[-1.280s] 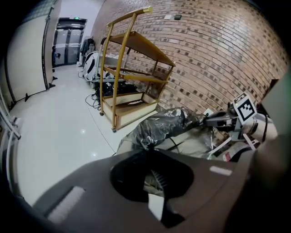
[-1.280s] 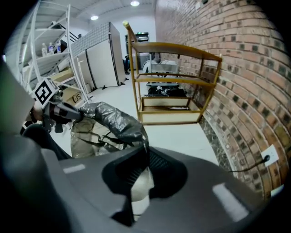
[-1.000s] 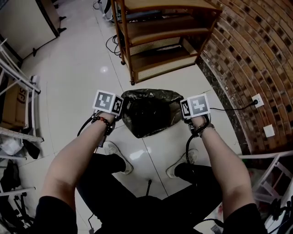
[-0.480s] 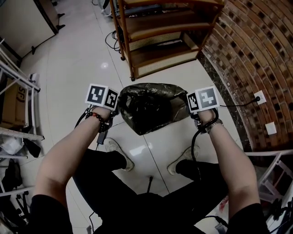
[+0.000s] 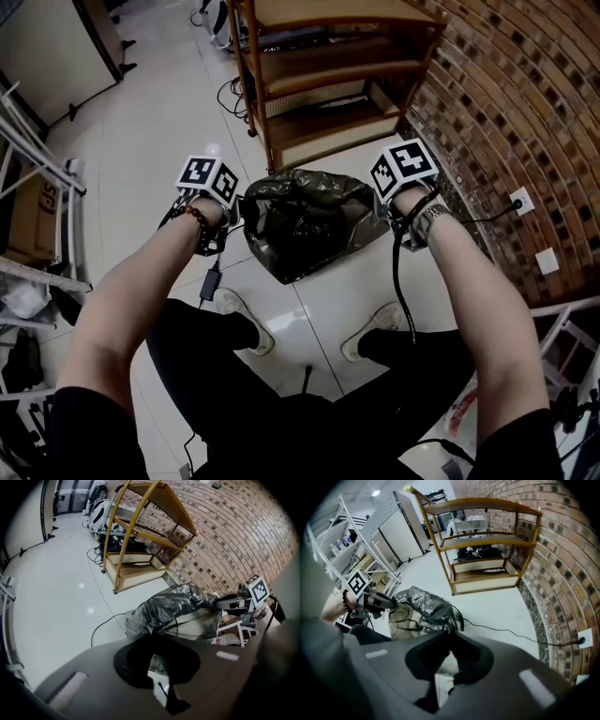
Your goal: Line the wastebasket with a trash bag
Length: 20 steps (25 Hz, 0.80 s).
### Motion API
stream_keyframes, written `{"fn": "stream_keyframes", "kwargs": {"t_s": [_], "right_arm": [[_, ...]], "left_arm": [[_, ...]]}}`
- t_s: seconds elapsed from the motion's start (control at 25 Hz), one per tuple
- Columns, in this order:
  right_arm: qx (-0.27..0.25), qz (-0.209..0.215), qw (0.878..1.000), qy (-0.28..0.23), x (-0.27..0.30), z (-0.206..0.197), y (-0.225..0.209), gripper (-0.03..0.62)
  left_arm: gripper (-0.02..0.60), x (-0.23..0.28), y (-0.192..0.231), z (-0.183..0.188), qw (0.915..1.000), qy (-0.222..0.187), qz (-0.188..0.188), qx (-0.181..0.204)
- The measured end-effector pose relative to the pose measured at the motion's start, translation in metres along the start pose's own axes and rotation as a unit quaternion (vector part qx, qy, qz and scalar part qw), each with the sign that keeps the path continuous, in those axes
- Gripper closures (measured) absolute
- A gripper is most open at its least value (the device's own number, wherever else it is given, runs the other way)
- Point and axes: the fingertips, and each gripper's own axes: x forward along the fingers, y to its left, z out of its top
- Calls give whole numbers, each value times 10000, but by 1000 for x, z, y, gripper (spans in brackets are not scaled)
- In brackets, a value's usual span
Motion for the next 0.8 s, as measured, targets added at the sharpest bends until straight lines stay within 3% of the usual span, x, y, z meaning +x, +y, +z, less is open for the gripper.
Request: {"fn": "stream_keyframes", "kwargs": {"t_s": [0.2, 0.64, 0.8], "right_arm": [[3, -7, 9998, 189, 12, 8, -2, 576], [-62, -433, 9990, -121, 57, 22, -32, 576], [23, -474, 9986, -237, 72, 28, -41, 574]], "left_arm": [[577, 9, 17, 5, 9995, 245, 207, -2], [574, 40, 45, 38, 9945, 30, 859, 599], [530, 56, 53, 45, 9924, -9, 976, 747]]}}
